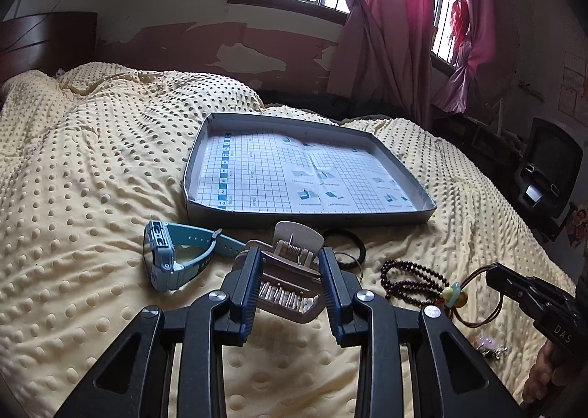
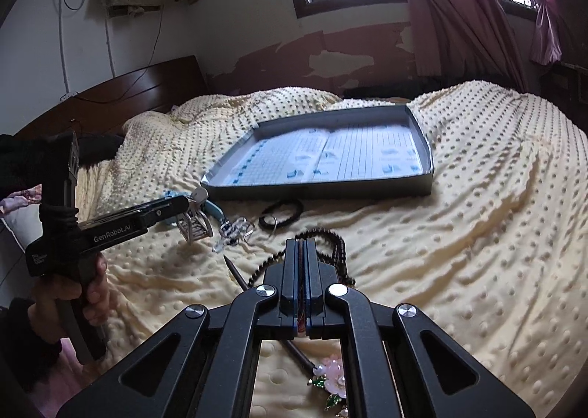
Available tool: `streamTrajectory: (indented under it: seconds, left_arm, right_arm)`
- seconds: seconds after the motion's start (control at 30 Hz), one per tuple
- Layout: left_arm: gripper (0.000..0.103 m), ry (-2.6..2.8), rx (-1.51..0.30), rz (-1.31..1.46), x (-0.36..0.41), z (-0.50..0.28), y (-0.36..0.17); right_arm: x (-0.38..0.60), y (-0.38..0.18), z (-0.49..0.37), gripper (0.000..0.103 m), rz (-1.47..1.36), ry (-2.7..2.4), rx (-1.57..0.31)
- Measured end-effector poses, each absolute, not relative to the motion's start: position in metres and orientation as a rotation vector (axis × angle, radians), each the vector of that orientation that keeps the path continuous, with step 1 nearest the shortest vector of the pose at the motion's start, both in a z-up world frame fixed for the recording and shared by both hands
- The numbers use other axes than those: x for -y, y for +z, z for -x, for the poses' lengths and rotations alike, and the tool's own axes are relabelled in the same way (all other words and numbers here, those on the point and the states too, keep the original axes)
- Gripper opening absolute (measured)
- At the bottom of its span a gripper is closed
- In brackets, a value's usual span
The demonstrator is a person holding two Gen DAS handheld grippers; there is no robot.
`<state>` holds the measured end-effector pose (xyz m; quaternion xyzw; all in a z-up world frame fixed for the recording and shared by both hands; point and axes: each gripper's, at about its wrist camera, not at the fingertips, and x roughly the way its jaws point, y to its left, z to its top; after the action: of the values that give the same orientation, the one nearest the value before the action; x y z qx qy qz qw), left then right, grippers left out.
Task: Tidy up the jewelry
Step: 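Carry the claw clip into the grey tray and open the left gripper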
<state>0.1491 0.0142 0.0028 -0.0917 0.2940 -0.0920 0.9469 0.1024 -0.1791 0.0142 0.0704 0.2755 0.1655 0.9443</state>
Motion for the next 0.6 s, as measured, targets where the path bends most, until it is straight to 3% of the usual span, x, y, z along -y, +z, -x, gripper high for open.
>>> streamTrajectory:
  seconds: [0.4, 0.6]
  left_arm:
    - [0.029, -0.148, -0.599, 0.29, -0.043, -0.214, 0.028]
    - [0.029, -0.142, -0.663, 0.321, -0.047, -0.258, 0.015]
  right_arm:
    - [0.168, 0.058, -0.187, 0.003, -0.14, 0.376, -0.522]
    - [0.14, 0.047, -0.254, 0.003, -0.229, 0.4, -0.601]
